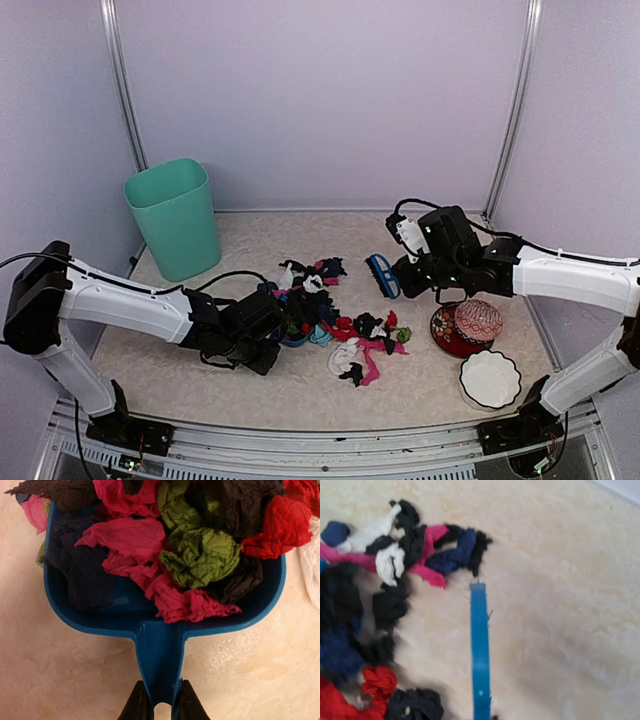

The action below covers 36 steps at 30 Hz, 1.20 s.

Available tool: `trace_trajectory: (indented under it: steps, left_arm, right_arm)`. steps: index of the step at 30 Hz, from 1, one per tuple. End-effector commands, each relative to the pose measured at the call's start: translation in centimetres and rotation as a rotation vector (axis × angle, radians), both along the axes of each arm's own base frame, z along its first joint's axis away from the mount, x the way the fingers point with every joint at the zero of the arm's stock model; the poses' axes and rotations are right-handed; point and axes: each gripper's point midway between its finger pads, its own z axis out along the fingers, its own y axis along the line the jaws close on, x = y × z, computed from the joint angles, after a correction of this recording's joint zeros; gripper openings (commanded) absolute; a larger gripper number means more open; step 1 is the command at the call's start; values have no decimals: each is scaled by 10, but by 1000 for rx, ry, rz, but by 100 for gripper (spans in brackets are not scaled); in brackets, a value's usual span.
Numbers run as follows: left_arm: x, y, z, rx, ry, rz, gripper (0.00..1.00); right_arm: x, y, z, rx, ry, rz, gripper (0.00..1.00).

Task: Sweep away the paper scraps from the table
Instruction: Sweep the paper scraps into the dustpan, then dump the paper scraps in the dustpan into the trash bin.

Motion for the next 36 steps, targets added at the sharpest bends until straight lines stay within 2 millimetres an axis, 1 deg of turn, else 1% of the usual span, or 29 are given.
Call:
trace_trajectory:
  steps: [1, 7, 18, 21, 28, 36]
  left_arm:
    - [8, 11, 23, -8, -43, 46, 0]
    - [14, 20, 47, -9, -72, 73, 0]
    - [28, 45, 88, -5, -96, 134, 0]
    - [33, 50, 103, -13, -104, 148, 0]
    - [46, 55, 147, -51, -136, 166, 0]
    - [69, 69, 187, -90, -155, 201, 0]
  right_arm:
    - [2, -9, 0, 29, -8, -43, 0]
    - [1, -15, -8, 23, -2, -55, 0]
    - [1, -18, -16, 23, 4, -61, 0]
    - [0, -19, -17, 25, 4, -59, 0]
    - [0, -18, -18, 36, 3, -54, 0]
    - [1, -15, -14, 47, -5, -43, 0]
